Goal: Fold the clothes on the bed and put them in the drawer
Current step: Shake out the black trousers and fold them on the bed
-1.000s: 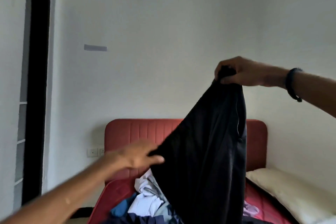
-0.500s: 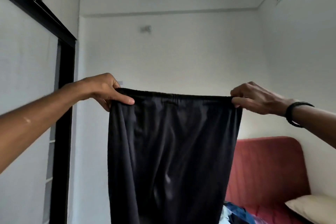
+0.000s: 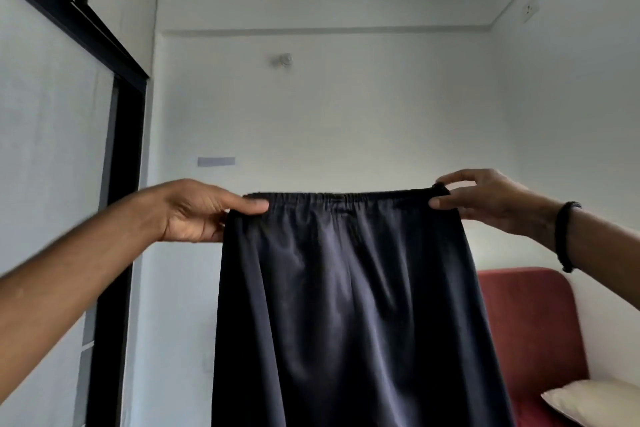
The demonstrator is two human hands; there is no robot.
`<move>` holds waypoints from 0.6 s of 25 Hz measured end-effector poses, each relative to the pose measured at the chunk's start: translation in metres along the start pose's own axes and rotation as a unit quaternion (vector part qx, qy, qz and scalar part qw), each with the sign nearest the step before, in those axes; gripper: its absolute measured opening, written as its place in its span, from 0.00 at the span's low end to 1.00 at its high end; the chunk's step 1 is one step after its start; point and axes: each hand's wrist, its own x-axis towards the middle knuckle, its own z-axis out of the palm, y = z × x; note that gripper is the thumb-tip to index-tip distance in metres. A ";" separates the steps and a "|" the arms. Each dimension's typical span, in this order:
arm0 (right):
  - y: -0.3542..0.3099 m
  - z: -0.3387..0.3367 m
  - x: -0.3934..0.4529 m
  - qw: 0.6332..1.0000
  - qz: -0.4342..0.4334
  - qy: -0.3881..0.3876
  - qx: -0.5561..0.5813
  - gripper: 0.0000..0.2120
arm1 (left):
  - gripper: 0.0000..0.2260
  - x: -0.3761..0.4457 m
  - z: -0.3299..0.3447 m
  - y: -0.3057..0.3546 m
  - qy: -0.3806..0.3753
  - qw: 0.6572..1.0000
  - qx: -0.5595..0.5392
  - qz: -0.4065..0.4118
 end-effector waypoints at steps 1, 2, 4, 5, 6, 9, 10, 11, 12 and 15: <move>0.001 0.000 0.000 1.000 0.017 0.004 0.011 0.24 | 0.20 0.003 0.005 -0.008 0.025 0.998 0.056 -0.014; 0.000 0.000 0.002 0.999 0.030 0.013 0.014 0.24 | 0.18 0.008 0.006 -0.015 0.073 0.992 0.103 -0.008; -0.012 0.004 0.001 0.998 0.025 0.055 0.016 0.19 | 0.16 0.018 0.003 -0.017 0.220 0.962 0.128 0.096; -0.022 0.008 0.000 0.995 -0.003 0.097 0.016 0.15 | 0.16 0.019 0.002 -0.011 0.294 0.928 0.116 0.196; -0.033 0.013 -0.002 0.986 -0.058 0.154 -0.007 0.12 | 0.16 0.019 0.003 0.000 0.369 0.868 0.137 0.302; -0.054 0.042 -0.023 0.911 -0.233 0.307 -0.147 0.10 | 0.10 0.018 0.022 0.018 0.527 0.711 0.209 0.416; -0.050 0.055 -0.032 0.904 -0.237 0.321 -0.154 0.11 | 0.10 0.021 0.034 0.014 0.515 0.749 0.195 0.368; -0.040 0.065 -0.038 0.911 -0.214 0.319 -0.154 0.11 | 0.13 0.029 0.045 0.003 0.469 0.816 0.165 0.294; -0.027 0.073 -0.040 0.919 -0.175 0.310 -0.168 0.11 | 0.15 0.036 0.050 -0.009 0.412 0.871 0.129 0.234; 0.001 0.065 -0.037 0.907 -0.091 0.310 -0.269 0.11 | 0.16 0.029 0.038 -0.018 0.318 0.935 0.034 0.151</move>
